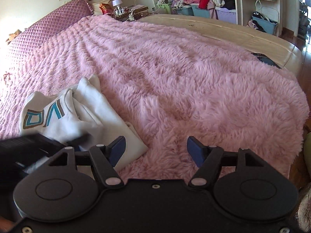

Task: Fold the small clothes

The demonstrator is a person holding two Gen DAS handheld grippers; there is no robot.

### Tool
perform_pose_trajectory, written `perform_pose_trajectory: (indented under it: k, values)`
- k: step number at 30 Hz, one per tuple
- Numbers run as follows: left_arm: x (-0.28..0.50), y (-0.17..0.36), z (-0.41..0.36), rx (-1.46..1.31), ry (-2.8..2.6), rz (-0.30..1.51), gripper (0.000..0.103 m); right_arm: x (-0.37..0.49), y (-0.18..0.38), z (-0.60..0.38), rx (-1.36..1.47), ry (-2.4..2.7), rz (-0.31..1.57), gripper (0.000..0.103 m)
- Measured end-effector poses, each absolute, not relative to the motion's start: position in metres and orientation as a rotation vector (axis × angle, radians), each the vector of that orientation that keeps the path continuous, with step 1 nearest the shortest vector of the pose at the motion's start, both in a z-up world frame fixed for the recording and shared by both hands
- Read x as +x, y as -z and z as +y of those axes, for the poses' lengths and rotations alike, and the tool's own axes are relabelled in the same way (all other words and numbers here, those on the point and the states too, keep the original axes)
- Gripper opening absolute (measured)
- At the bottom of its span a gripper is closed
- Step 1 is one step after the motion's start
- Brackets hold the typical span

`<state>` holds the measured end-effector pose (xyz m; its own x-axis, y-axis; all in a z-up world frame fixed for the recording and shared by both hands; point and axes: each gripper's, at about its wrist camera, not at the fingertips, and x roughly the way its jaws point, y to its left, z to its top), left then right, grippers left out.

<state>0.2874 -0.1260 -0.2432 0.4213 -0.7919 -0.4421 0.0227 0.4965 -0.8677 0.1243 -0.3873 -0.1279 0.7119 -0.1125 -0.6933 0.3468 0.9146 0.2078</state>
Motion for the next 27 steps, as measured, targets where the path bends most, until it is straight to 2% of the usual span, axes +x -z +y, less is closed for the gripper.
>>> perform_pose_trajectory:
  k: [1,2,3,4,5,9,13,18,19,20,21,22,27]
  values:
    - [0.287,0.245,-0.125,-0.939,0.618,1.008,0.018,0.124,0.127,-0.388,0.339,0.252,0.734,0.07]
    - [0.286,0.243,-0.122,-0.966,0.634,1.007,0.035,0.122,0.126,-0.389,0.339,0.238,0.726,0.07]
    - [0.284,0.24,-0.116,-1.0,0.651,1.005,0.045,0.121,0.125,-0.39,0.337,0.225,0.715,0.07]
    - [0.28,0.233,-0.108,-1.013,0.657,0.995,0.061,0.12,0.124,-0.389,0.334,0.211,0.704,0.07]
    - [0.274,0.222,-0.098,-1.0,0.661,0.973,0.066,0.119,0.123,-0.389,0.338,0.187,0.694,0.07]
    - [0.25,0.196,-0.058,-0.954,0.614,0.887,0.072,0.125,0.122,-0.384,0.376,0.039,0.663,0.07]
    - [0.237,0.202,-0.011,-0.95,0.443,0.861,0.073,0.142,0.129,-0.371,0.382,-0.076,0.663,0.069]
    - [0.226,0.211,0.029,-1.011,0.373,0.833,0.073,0.168,0.146,-0.361,0.434,-0.127,0.736,0.058]
    - [0.224,0.208,0.03,-0.992,0.358,0.823,0.073,0.172,0.147,-0.359,0.433,-0.134,0.747,0.048]
    - [0.222,0.206,0.032,-0.966,0.335,0.82,0.073,0.176,0.147,-0.356,0.415,-0.141,0.752,0.034]
    - [0.222,0.205,0.032,-0.946,0.32,0.824,0.073,0.178,0.147,-0.353,0.392,-0.151,0.748,0.026]
    - [0.222,0.204,0.034,-0.936,0.309,0.829,0.074,0.179,0.145,-0.35,0.369,-0.147,0.74,0.01]
    - [0.227,0.213,0.032,-0.934,0.254,0.88,0.074,0.164,0.123,-0.366,0.417,-0.132,0.66,0.002]
